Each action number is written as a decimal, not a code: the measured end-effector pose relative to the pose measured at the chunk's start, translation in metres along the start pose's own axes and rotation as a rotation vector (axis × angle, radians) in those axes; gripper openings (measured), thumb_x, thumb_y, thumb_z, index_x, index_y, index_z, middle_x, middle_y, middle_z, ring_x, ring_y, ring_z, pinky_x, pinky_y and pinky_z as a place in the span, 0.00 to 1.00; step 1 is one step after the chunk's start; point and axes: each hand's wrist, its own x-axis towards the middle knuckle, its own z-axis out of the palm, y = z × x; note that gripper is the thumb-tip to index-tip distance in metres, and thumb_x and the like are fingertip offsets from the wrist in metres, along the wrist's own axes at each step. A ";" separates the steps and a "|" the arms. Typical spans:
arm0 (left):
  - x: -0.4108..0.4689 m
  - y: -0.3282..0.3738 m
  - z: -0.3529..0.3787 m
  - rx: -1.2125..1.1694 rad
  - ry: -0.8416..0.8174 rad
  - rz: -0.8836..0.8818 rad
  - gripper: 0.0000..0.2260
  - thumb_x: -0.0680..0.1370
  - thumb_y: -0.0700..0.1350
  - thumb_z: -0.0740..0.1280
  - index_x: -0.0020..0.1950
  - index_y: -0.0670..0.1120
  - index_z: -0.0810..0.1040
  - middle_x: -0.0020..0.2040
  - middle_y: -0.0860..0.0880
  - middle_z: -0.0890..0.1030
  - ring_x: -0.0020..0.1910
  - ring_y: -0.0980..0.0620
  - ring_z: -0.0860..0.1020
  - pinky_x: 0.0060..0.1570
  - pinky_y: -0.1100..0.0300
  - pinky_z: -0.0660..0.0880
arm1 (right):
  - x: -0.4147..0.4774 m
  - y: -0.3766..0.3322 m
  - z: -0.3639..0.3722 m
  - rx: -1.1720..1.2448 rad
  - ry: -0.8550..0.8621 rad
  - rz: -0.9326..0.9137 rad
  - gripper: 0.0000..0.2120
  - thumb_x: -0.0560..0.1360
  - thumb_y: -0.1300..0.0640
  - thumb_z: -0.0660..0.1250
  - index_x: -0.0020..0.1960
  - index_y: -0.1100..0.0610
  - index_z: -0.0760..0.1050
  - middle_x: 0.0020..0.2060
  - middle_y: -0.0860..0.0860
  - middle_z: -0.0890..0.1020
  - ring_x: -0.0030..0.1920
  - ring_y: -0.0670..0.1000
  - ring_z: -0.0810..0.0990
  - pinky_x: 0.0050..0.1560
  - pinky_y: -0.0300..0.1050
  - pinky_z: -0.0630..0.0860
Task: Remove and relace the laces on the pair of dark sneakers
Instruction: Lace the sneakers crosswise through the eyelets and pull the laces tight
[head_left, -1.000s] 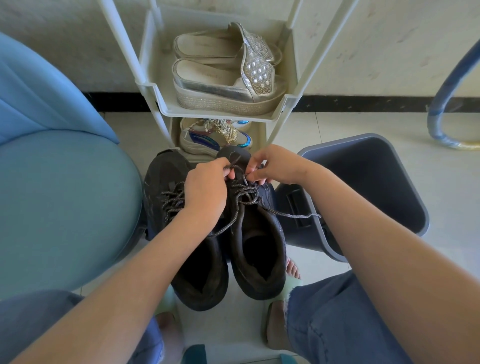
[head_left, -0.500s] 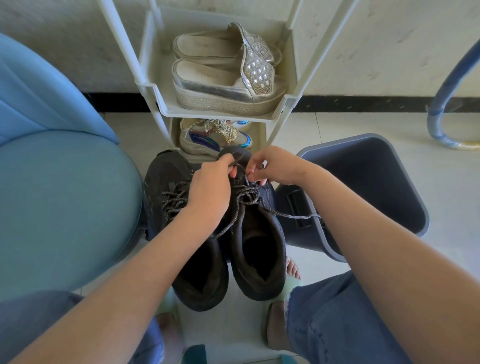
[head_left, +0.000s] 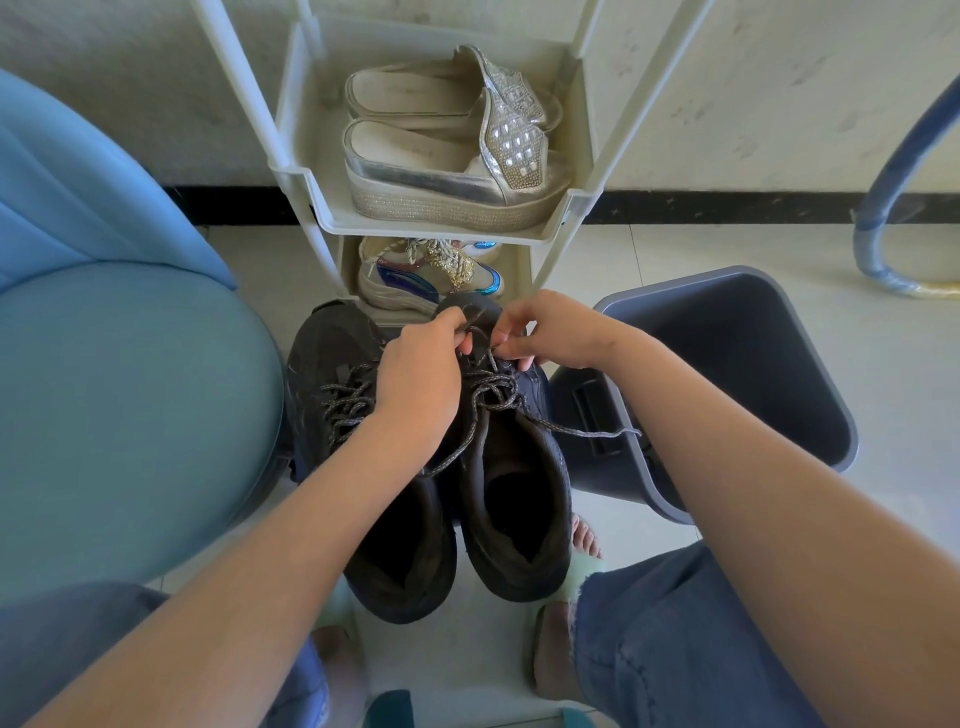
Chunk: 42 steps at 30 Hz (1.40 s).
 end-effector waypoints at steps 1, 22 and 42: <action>0.000 0.000 0.000 0.000 -0.001 0.000 0.09 0.81 0.40 0.56 0.43 0.47 0.72 0.40 0.45 0.80 0.38 0.44 0.81 0.38 0.46 0.79 | -0.001 -0.001 -0.001 0.009 -0.013 -0.012 0.02 0.76 0.61 0.67 0.49 0.56 0.76 0.42 0.50 0.81 0.38 0.44 0.80 0.50 0.40 0.73; 0.003 -0.001 0.000 0.024 0.013 0.005 0.09 0.81 0.39 0.55 0.46 0.48 0.73 0.41 0.45 0.80 0.39 0.43 0.80 0.38 0.46 0.80 | -0.002 -0.006 -0.001 -0.022 -0.047 -0.021 0.02 0.77 0.58 0.66 0.47 0.55 0.74 0.44 0.48 0.79 0.37 0.45 0.80 0.49 0.41 0.69; 0.005 -0.001 0.002 0.048 -0.013 0.017 0.08 0.81 0.39 0.55 0.47 0.48 0.72 0.41 0.45 0.80 0.40 0.42 0.80 0.37 0.46 0.80 | -0.005 -0.007 0.001 -0.017 -0.018 0.017 0.03 0.77 0.56 0.67 0.48 0.56 0.75 0.46 0.52 0.81 0.36 0.44 0.80 0.51 0.41 0.66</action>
